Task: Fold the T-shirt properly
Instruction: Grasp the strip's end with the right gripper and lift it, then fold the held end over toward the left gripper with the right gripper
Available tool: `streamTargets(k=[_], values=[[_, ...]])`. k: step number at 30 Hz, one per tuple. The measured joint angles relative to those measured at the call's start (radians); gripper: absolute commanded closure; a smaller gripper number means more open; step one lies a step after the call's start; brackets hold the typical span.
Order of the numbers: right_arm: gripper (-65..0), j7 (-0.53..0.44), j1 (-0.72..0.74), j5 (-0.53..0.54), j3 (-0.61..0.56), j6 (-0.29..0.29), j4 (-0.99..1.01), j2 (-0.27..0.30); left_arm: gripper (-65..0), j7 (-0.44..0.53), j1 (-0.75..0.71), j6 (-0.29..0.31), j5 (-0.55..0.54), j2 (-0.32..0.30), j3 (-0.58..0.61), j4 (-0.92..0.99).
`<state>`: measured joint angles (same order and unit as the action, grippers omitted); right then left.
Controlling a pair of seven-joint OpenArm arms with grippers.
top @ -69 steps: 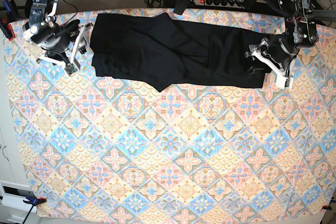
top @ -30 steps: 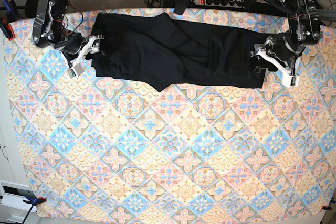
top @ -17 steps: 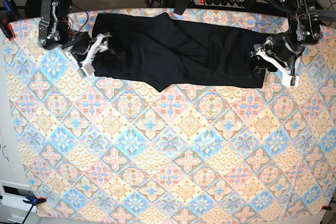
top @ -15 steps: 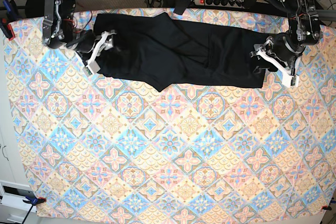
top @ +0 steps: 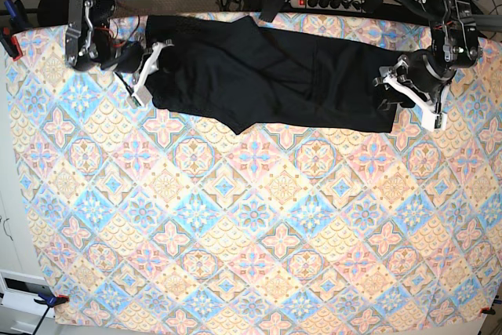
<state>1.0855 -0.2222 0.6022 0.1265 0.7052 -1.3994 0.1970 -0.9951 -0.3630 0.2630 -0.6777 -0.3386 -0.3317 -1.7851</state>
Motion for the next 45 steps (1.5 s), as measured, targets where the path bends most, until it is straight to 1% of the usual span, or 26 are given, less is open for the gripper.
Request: streamTargets(k=[1,3,7,8,10,13,15,18,19,23,25,26,27,29,30,32,35,37,38,41,43,45], values=[[-0.4,-0.002,0.017,-0.009,0.008,-0.010,0.000,0.000,-38.3,0.000,0.000,0.000,0.000,0.000,0.000,0.000],[-0.2,-0.009,0.045,-0.014,0.037,-0.010,0.000,0.002,-38.3,0.000,0.000,0.000,0.000,0.000,0.000,0.000],[-0.3,-0.002,0.051,-0.012,0.114,-0.010,0.000,0.006,-38.3,0.000,0.000,0.000,0.000,0.000,0.000,-0.001],[-0.3,0.010,0.053,-0.018,0.127,-0.010,0.002,0.013,-38.3,0.000,0.000,0.000,0.000,0.000,0.000,-0.001],[-0.3,0.022,0.074,-0.028,0.131,-0.010,0.007,0.048,-38.3,0.000,0.000,0.000,-0.004,0.000,0.000,-0.002],[-0.3,-0.007,0.124,-0.069,0.148,-0.014,-0.002,0.082,-38.1,0.001,0.000,0.000,-0.004,0.000,0.000,-0.002],[-0.3,-0.005,0.140,-0.082,0.160,-0.012,-0.010,0.090,-34.4,0.000,0.000,0.000,-0.004,0.001,0.000,-0.003],[-0.3,0.006,0.141,-0.126,0.171,-0.010,-0.017,0.088,-21.6,0.001,0.000,0.000,-0.003,0.000,0.000,-0.003],[-0.3,0.014,0.135,-0.129,0.168,-0.010,-0.037,0.092,-18.6,0.000,0.000,0.000,-0.003,0.001,0.000,-0.003],[-0.4,0.023,0.116,-0.132,0.161,-0.011,-0.192,0.114,-18.9,0.002,-0.005,0.000,-0.004,0.001,0.000,-0.003],[-0.4,0.025,0.090,-0.132,0.130,-0.015,-0.274,0.119,-18.6,0.002,-0.012,0.000,-0.003,0.012,-0.005,-0.003],[-0.4,0.033,0.072,-0.135,0.105,-0.019,-0.322,0.118,-18.6,0.000,-0.016,0.000,-0.003,0.018,-0.005,-0.003],[-0.3,0.035,0.055,-0.127,0.076,-0.007,-0.363,0.116,-18.5,0.001,-0.017,0.000,-0.004,0.023,-0.005,-0.003],[-0.3,0.045,0.027,-0.126,0.013,-0.001,-0.440,0.111,-18.3,0.001,-0.018,0.000,0.003,0.041,-0.005,-0.003],[-0.3,0.042,0.022,-0.129,-0.013,-0.008,-0.468,0.111,-17.5,0.001,-0.018,0.000,0.005,0.050,-0.006,-0.003],[-0.3,0.031,0.019,-0.126,-0.063,-0.007,-0.501,0.114,-14.1,0.000,-0.019,0.002,0.003,0.063,-0.004,-0.002],[-0.3,0.027,-0.005,-0.129,-0.148,-0.010,-0.510,0.114,-7.1,0.001,-0.019,0.000,0.005,0.064,-0.005,-0.002],[-0.3,0.046,-0.016,-0.141,-0.212,-0.010,-0.513,0.092,-3.3,0.001,-0.019,0.000,0.005,0.065,-0.006,-0.002],[-0.3,0.048,-0.016,-0.144,-0.240,-0.010,-0.516,0.072,-2.3,0.002,-0.024,0.000,0.004,0.067,-0.006,-0.002],[-0.4,0.024,-0.005,-0.124,-0.325,-0.010,-0.533,0.027,-2.2,0.003,-0.035,0.000,0.005,0.069,-0.006,-0.001],[-0.5,0.027,0.003,-0.134,-0.386,-0.010,-0.534,0.006,-2.2,0.004,-0.042,0.000,0.008,0.067,-0.006,0.000],[-0.6,0.039,0.003,-0.135,-0.425,-0.010,-0.534,-0.019,-2.2,0.004,-0.047,0.000,0.006,0.069,-0.005,0.000]])
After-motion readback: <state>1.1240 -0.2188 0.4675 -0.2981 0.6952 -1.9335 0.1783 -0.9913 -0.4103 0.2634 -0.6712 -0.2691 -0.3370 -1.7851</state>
